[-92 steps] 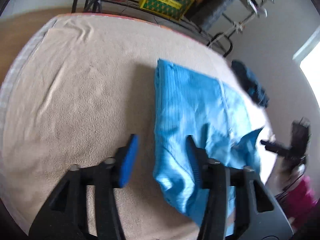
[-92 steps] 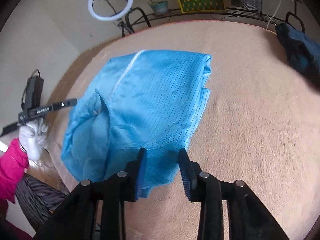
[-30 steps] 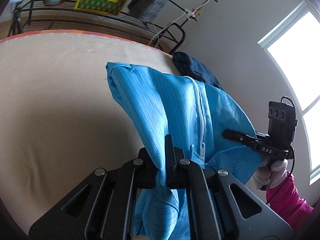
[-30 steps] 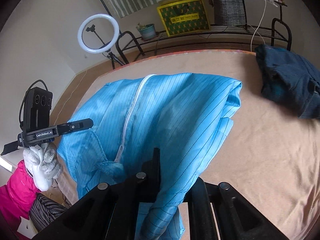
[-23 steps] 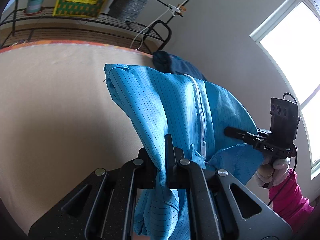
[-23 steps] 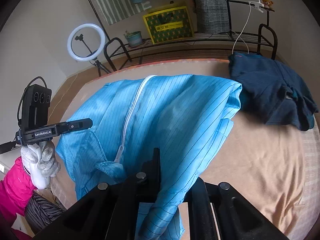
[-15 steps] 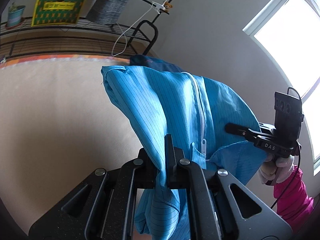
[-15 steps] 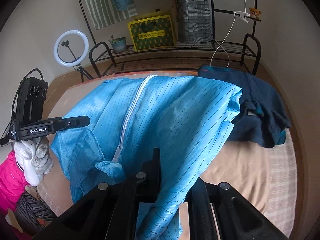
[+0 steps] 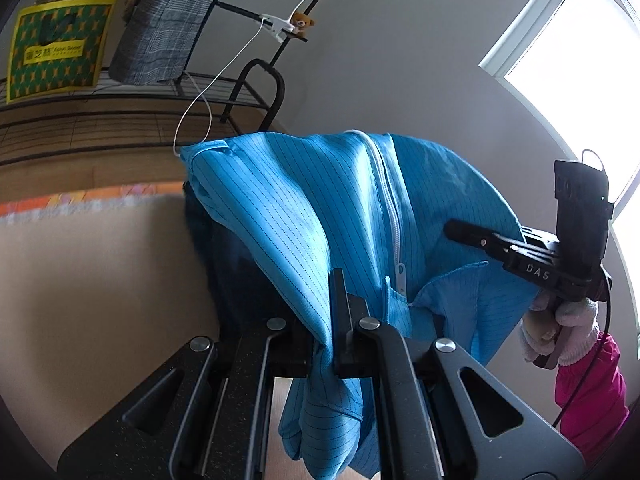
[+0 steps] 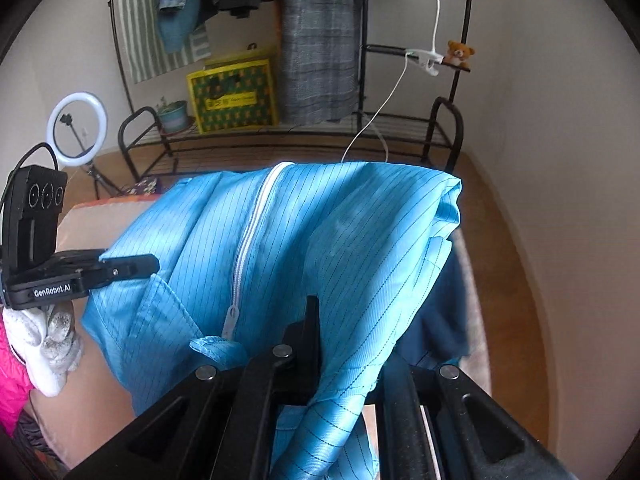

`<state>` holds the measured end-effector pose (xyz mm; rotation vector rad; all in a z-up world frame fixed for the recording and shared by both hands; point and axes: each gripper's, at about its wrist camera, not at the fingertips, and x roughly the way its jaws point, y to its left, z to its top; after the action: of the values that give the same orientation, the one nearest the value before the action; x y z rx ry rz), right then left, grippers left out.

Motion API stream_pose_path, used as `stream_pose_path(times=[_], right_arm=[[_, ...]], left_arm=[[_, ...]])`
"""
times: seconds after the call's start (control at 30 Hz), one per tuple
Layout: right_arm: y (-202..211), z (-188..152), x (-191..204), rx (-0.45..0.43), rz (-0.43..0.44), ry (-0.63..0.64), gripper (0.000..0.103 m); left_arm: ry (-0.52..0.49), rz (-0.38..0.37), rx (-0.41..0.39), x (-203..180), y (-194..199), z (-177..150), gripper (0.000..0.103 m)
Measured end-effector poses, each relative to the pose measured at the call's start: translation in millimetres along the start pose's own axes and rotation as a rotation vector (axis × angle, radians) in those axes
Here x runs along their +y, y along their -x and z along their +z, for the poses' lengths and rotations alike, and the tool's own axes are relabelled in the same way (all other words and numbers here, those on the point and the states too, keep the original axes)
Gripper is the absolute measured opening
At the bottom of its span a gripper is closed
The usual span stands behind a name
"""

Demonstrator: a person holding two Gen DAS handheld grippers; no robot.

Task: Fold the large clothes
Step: 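Lift the folded shirt with both tools and carry it toward the navy garment, then lower the folded shirt onto the navy garment and open both tools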

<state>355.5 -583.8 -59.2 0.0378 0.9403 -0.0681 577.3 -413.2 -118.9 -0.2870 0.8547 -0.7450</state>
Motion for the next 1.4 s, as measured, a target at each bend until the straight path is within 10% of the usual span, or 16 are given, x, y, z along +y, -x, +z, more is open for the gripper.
stream_pose_path(times=[0.5, 0.57, 0.63, 0.8, 1.4], right_arm=[[-101.3, 44.5, -68.5, -0.025, -0.059, -0.003, 0.004], [-116.5, 41.3, -79.3, 0.005, -0.123, -0.015, 0.013], [-127.2, 35.4, -96.0, 0.042, -0.202, -0.061, 0.042], [-110.0, 21.3, -117.2, 0.027, -0.323, -0.124, 0.042], [21.4, 10.5, -83.3, -0.117, -0.289, -0.182, 0.042]], left_arm=[[0.028, 0.103, -0.002, 40.7, -101.2, 28.9, 0.004], [0.042, 0.115, 0.000, 50.9, -104.6, 25.4, 0.005], [0.060, 0.111, 0.011, 55.3, -105.3, 23.3, 0.007], [0.043, 0.142, 0.011, 51.7, -95.5, 20.4, 0.018], [-0.131, 0.220, -0.102, -44.8, 49.6, 13.3, 0.018]])
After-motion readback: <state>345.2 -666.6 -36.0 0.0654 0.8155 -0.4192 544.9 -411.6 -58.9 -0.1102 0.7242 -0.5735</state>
